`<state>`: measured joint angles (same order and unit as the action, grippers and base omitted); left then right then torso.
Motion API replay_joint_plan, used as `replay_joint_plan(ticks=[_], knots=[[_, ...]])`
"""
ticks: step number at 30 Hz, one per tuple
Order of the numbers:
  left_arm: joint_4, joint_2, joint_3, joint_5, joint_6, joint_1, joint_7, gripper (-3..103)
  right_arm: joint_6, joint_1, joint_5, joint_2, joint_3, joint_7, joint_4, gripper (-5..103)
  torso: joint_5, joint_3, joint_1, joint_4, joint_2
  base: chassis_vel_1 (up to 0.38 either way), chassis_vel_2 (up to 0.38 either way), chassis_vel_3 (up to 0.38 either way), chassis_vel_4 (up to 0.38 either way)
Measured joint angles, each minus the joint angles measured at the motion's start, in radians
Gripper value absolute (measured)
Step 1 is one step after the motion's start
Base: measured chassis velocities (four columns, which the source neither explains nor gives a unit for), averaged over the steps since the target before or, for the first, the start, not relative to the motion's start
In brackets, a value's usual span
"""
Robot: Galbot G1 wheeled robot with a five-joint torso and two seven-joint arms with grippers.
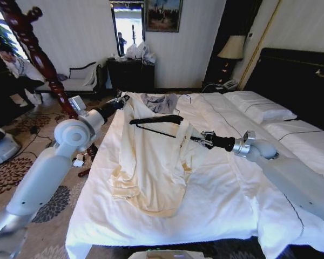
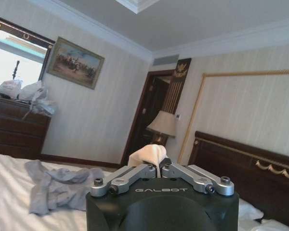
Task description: Pick up the clothes from the bed and hang them on the clothes hanger.
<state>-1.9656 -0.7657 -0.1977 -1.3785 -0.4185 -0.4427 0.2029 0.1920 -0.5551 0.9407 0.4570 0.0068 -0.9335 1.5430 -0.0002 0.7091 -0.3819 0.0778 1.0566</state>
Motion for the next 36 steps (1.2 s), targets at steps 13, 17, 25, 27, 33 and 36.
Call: replay_joint_plan(ticks=[13, 17, 25, 27, 33, 36], knots=[[-0.023, 0.001, 0.013, -0.027, -0.006, 0.008, 0.0, 1, 0.004, -0.006, 0.006, 0.015, 0.004, 0.048, -0.015, 20, 0.0003, 0.0, 0.0, -0.0001, 0.0, 0.0, 0.0, 0.0, 0.0], [-0.038, -0.018, 0.025, -0.031, -0.008, -0.001, 0.0, 1, 0.002, 0.002, 0.025, 0.023, -0.001, 0.082, -0.001, 20, 0.0002, 0.0, 0.0, -0.0001, 0.0, 0.0, 0.0, 0.0, 0.0], [-0.039, -0.056, 0.053, -0.009, -0.009, -0.028, -0.009, 1, 0.0, 0.012, 0.053, 0.034, -0.007, 0.092, 0.021, 20, 0.0003, 0.0, 0.0, -0.0001, 0.0, 0.0, 0.0, 0.0, 0.0], [-0.036, -0.067, 0.068, 0.003, -0.005, -0.032, -0.01, 1, 0.0, 0.013, 0.067, 0.034, -0.007, 0.095, 0.038, 20, 0.0002, 0.0, 0.0, -0.0002, 0.0, 0.0, 0.0, 0.0, 0.0], [-0.024, -0.112, 0.098, 0.024, 0.013, -0.009, -0.013, 1, -0.001, 0.009, 0.075, 0.038, -0.012, 0.098, 0.071, 20, 0.0002, 0.0, 0.0, -0.0002, 0.0, 0.0, 0.0, 0.0, 0.0], [-0.009, -0.143, 0.12, 0.029, 0.017, 0.026, -0.014, 1, -0.007, 0.0, 0.063, 0.043, -0.022, 0.098, 0.09, 20, 0.0002, 0.0, 0.0, 0.0002, 0.0, 0.0, 0.0, 0.0, 0.0]])
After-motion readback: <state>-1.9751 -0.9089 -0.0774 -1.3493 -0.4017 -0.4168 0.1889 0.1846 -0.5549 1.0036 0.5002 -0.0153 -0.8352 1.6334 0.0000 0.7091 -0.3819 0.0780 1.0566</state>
